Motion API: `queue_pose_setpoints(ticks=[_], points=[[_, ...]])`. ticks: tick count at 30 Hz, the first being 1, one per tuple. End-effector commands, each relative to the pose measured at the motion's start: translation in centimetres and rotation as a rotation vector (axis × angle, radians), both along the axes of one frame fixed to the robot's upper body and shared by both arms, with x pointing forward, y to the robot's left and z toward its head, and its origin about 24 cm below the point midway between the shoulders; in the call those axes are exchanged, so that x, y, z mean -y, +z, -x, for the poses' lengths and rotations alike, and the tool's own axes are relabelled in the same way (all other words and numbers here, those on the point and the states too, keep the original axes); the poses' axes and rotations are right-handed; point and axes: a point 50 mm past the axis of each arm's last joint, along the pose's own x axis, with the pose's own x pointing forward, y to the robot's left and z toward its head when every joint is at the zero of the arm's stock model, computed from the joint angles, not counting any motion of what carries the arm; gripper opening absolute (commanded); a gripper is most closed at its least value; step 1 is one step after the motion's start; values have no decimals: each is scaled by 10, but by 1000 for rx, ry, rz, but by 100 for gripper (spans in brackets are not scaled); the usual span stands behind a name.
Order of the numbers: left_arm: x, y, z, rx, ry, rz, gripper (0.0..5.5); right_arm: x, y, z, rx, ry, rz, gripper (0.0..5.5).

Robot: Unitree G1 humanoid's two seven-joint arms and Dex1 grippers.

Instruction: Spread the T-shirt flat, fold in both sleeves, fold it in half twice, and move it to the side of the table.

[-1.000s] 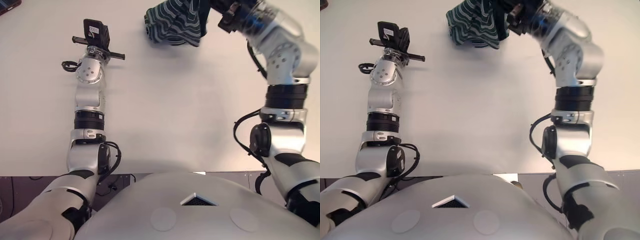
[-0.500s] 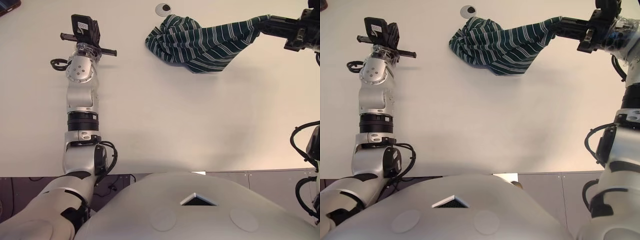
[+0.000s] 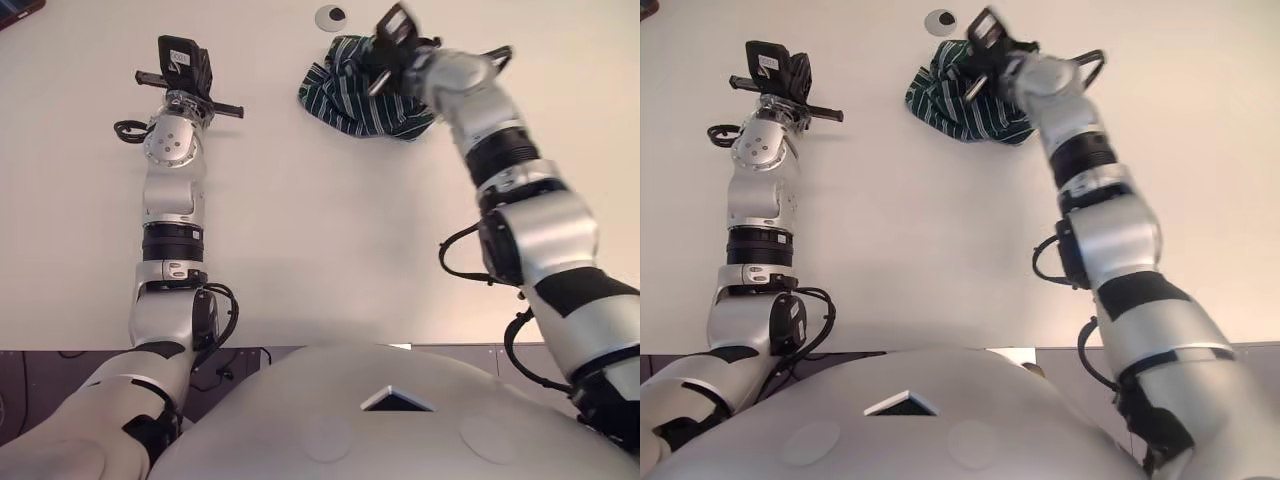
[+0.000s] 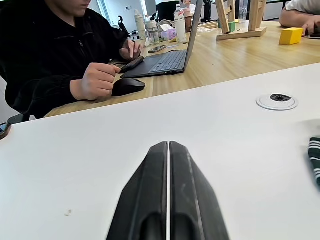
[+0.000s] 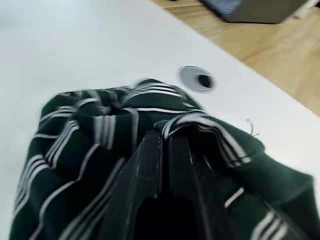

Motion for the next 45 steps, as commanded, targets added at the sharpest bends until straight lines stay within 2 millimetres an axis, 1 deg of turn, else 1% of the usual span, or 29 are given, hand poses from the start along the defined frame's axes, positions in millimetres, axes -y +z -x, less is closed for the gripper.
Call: queue_pose_setpoints(ticks=[1,3,5,6,7,9,11,12,13,14,15,17,19,21,22,24,26,29,31,33,35,36,38,40,42,43,44,45], points=[[2,9,-6,25,-13,-5,0,-21,-30,20,-13,169,190,1],[-1,10,-6,32,-4,-6,0,-31,-45,39,-58,385,201,1],[-3,11,-5,37,7,-5,0,-33,-56,66,-119,662,167,1],[-4,11,-5,40,12,-5,0,-22,-62,84,-216,804,152,1],[-5,12,-5,41,15,-5,0,-12,-66,95,-310,871,139,1],[-7,13,-4,43,21,-7,0,24,-58,106,-431,1004,163,1],[-7,12,-5,42,22,-9,0,62,-44,112,-538,1063,205,1],[-7,12,-4,42,22,-10,0,77,-37,110,-573,1047,220,1],[-7,12,-3,45,20,-11,0,89,-30,105,-581,1010,226,1],[-5,13,-4,45,2,-19,0,99,-22,94,-553,935,222,1],[-3,14,-5,44,-18,-27,0,105,-12,83,-508,866,207,1],[3,17,-10,42,-101,-13,0,109,12,58,-376,698,121,1],[21,23,-16,38,-275,-6,0,109,37,40,-280,605,1,1],[47,24,-18,2,-469,33,0,107,54,28,-215,526,-116,1],[68,22,-16,-28,-589,76,0,106,61,22,-190,481,-180,1],[104,17,-13,-92,-764,116,0,109,68,15,-169,404,-260,1],[127,8,-12,-184,-857,108,0,112,66,15,-174,374,-273,1],[148,-1,-16,-343,-878,60,0,109,59,17,-185,378,-249,1],[157,-10,-19,-501,-849,13,0,109,56,18,-186,370,-254,1],[157,-20,-19,-638,-810,-113,0,110,54,20,-185,367,-252,1],[151,-28,-18,-721,-795,-220,0,110,53,21,-185,358,-247,1],[144,-32,-16,-760,-803,-269,0,110,52,20,-182,343,-243,1],[125,-36,-12,-826,-848,-332,0,114,51,18,-179,290,-235,1],[100,-36,-5,-856,-875,-336,0,119,49,19,-187,264,-224,1],[72,-33,8,-860,-849,-315,0,125,47,23,-209,274,-227,1],[55,-32,20,-865,-828,-301,0,127,46,26,-230,285,-237,1],[43,-31,34,-872,-815,-291,0,131,44,29,-252,296,-242,25],[31,-31,55,-887,-810,-271,0,135,41,34,-282,313,-228,38]])
